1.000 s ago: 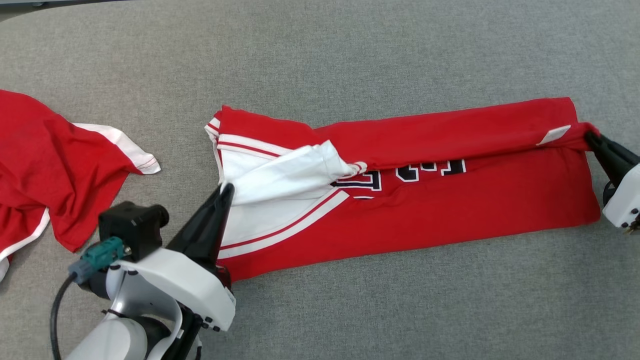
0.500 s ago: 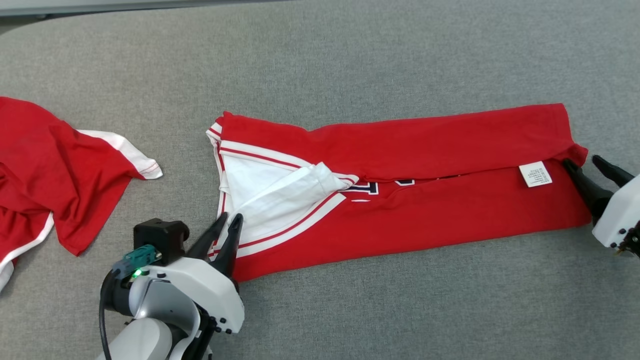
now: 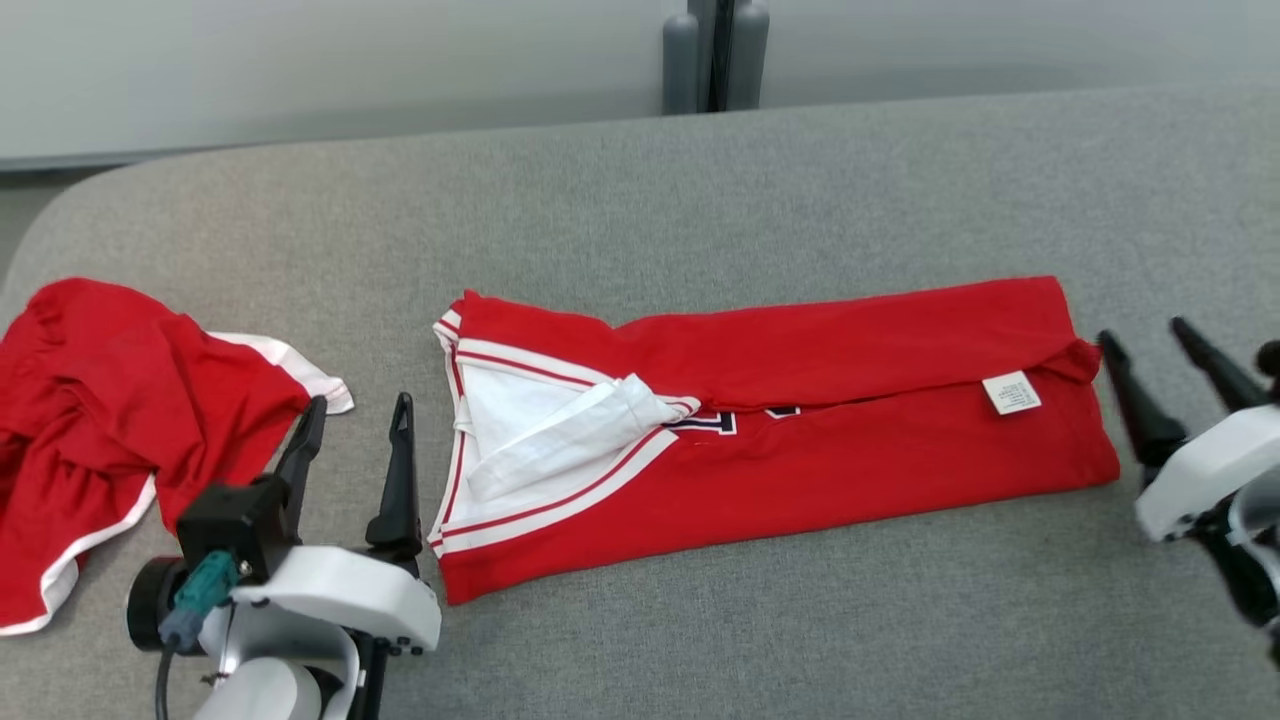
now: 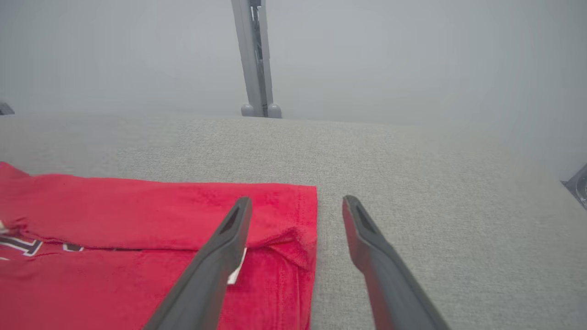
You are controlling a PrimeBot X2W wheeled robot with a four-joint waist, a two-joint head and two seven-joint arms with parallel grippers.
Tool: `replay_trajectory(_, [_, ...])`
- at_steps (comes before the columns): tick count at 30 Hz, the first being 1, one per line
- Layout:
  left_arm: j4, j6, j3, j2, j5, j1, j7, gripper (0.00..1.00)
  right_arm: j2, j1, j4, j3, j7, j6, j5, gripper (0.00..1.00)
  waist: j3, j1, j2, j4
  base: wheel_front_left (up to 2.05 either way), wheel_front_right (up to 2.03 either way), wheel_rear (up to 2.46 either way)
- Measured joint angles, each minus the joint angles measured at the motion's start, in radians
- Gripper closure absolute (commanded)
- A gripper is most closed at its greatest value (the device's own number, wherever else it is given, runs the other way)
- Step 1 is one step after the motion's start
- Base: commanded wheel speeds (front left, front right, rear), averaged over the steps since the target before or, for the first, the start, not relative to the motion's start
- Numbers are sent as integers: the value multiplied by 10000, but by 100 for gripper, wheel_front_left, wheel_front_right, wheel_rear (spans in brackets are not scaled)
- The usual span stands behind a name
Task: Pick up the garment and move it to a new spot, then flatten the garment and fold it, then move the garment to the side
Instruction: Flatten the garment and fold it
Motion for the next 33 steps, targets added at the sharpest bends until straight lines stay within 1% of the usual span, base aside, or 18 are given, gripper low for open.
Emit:
replay_trajectory(2, [125,8,35,-142,17,156,-426,0,403,247,-90,-88,-265,0,-332,0,-247,0,0,-10,0,0,0])
replay_trajectory(4, [382,-151,38,-288,-25,298,-844,0,752,494,-299,-236,-495,0,-706,0,-502,0,0,-16,0,0,0])
replay_trajectory(7, [792,-228,50,-443,-36,503,-1206,0,1262,942,-541,-727,-673,0,-1248,0,-889,1,0,-20,0,0,0])
replay_trajectory(9, [1106,-336,67,-575,-46,627,-1373,0,1624,1312,-840,-1106,-688,0,-1674,0,-1141,0,0,-24,0,0,0])
replay_trajectory(11, [1337,-347,107,-619,21,757,-1509,0,2000,1701,-1313,-1567,-711,0,-2167,0,-1386,0,0,-34,0,0,0])
replay_trajectory(16, [1498,-481,345,-965,372,1117,-1670,0,2732,2923,-2006,-2107,-721,0,-2917,0,-1911,0,0,-75,0,0,0])
replay_trajectory(24, [1256,-1168,1080,-1685,1685,1843,-1707,0,3446,4111,-3248,-2867,-742,0,-3695,0,-2264,0,0,-87,0,0,0])
replay_trajectory(29, [1252,-1565,1551,-2194,2320,2348,-1707,0,3802,4757,-3745,-3097,-746,0,-3931,0,-2414,0,0,-112,0,0,0])
replay_trajectory(33, [1329,-1843,1843,-2535,2817,2681,-1707,0,3994,5156,-3864,-3273,-746,0,-3931,0,-2508,0,0,-128,0,0,0])
